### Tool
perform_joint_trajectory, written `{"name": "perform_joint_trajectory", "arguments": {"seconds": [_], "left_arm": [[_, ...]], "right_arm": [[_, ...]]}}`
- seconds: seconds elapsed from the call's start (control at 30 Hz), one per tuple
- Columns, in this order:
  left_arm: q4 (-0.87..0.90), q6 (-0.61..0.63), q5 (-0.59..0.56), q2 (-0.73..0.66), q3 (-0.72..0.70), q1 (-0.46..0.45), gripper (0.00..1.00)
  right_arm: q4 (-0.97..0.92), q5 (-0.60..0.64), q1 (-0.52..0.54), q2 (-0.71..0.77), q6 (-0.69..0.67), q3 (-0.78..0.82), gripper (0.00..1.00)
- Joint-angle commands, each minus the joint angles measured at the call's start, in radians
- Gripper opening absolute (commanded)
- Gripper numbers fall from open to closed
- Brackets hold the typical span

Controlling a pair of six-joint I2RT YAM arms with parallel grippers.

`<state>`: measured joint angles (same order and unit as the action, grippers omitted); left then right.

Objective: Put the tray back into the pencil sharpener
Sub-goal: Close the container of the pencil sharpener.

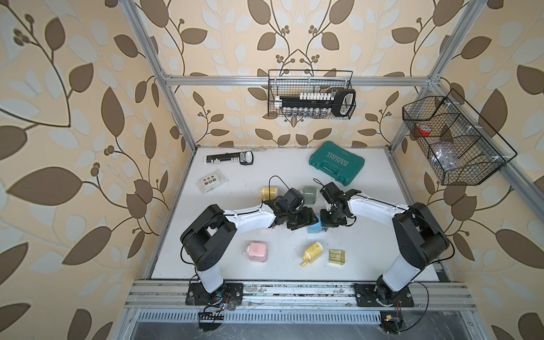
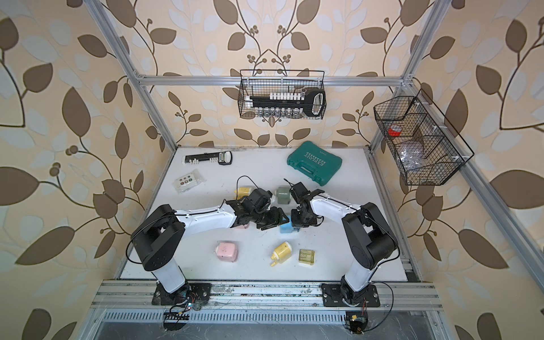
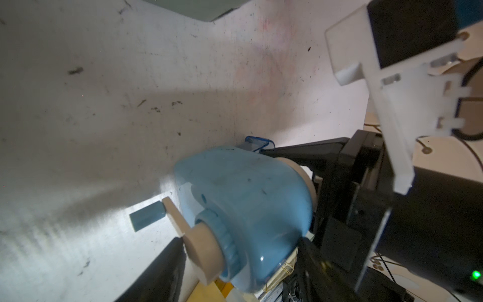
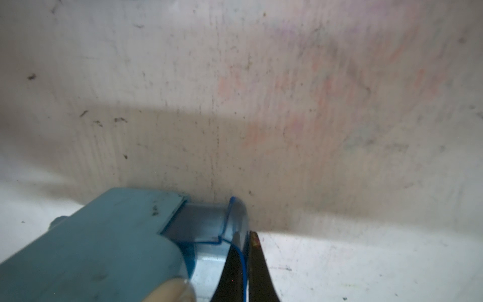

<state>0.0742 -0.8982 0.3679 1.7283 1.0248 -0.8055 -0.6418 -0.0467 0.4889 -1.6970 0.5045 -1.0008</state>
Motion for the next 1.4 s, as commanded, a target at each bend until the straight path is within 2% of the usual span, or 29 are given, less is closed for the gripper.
{"name": "perform_joint_trajectory", "arguments": {"seconds": [0.0, 0.27, 0.67, 1.37], "left_arm": [[0.05, 0.007, -0.015, 0.011, -0.026, -0.007, 0.68], [0.049, 0.007, -0.014, 0.013, -0.028, -0.008, 0.68], [0.05, 0.007, -0.014, 0.014, -0.028, -0.006, 0.68], [0.07, 0.019, -0.017, 0.01, -0.009, -0.007, 0.68]], "right_arm": [[0.049, -0.038, -0.004, 0.027, -0.014, 0.017, 0.0], [0.048, -0.073, -0.004, 0.065, -0.014, 0.007, 0.0], [0.009, -0.057, -0.003, 0.057, -0.02, -0.009, 0.0], [-0.071, 0.004, -0.009, 0.115, -0.034, -0.044, 0.15]]}}
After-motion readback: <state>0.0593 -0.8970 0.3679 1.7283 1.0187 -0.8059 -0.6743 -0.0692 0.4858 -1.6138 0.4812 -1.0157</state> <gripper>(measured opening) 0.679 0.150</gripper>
